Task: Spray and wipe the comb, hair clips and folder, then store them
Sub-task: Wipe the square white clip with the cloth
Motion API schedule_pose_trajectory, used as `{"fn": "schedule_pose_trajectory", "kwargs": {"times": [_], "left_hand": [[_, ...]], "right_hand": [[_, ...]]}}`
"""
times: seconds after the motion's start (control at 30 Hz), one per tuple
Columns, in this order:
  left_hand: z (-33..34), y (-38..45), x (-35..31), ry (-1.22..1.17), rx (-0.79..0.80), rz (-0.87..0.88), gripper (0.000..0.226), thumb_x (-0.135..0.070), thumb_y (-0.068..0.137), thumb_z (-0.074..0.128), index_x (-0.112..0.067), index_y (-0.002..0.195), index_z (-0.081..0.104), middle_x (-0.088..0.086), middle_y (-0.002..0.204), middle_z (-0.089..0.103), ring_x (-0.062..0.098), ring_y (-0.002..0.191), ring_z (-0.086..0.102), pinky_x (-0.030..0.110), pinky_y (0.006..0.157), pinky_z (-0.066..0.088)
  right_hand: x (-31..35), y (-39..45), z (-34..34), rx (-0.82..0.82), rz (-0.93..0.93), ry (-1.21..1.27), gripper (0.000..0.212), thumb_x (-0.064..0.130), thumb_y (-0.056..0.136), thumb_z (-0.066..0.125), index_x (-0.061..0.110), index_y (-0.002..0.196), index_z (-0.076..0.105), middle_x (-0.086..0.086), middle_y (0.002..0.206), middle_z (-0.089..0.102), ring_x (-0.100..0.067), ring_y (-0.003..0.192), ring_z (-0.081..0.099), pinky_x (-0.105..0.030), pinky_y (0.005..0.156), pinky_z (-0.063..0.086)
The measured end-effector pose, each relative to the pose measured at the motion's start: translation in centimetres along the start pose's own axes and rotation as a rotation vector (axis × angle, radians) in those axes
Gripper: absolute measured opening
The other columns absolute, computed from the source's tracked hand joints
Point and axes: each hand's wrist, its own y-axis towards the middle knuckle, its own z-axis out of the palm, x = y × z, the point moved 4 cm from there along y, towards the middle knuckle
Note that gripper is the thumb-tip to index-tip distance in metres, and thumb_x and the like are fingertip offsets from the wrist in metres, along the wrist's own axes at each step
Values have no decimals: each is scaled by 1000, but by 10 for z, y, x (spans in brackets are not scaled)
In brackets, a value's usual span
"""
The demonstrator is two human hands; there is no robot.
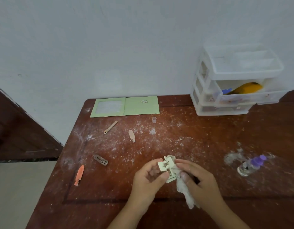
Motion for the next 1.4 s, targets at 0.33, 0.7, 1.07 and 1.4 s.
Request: {"fn": "schedule_pose_trajectory", "kwargs": {"times": [0.33,0.7,1.07,1.4], "left_hand": [[-6,4,-12,106,5,194,21,-17,67,70,-34,78,73,-20,88,73,-4,80,67,8,67,50],[-5,4,-7,2,-56,117,23,1,79,62,-19,87,70,0,80,75,8,74,69,17,64,52],[-27,7,-3,42,-279,58,32,7,74,66,-25,80,67,-14,71,73,-3,68,66,16,66,56],[-9,2,-22,430,-74,223,34,-24,61,72,-56,68,64,-27,89,65,2,71,57,12,64,45]], "right_hand": [[9,11,0,-17,-1,-3,25,35,77,58,47,97,65,36,98,62,13,98,55,-3,80,42],[7,22,7,124,239,114,48,-5,86,52,42,86,60,20,95,64,10,87,60,-10,69,48],[21,9,-17,195,-59,63,37,30,74,54,63,90,59,35,97,63,6,92,61,-6,75,46],[34,28,4,292,-435,-278,37,7,77,39,15,106,60,-1,96,68,-8,86,50,-15,74,45]]}}
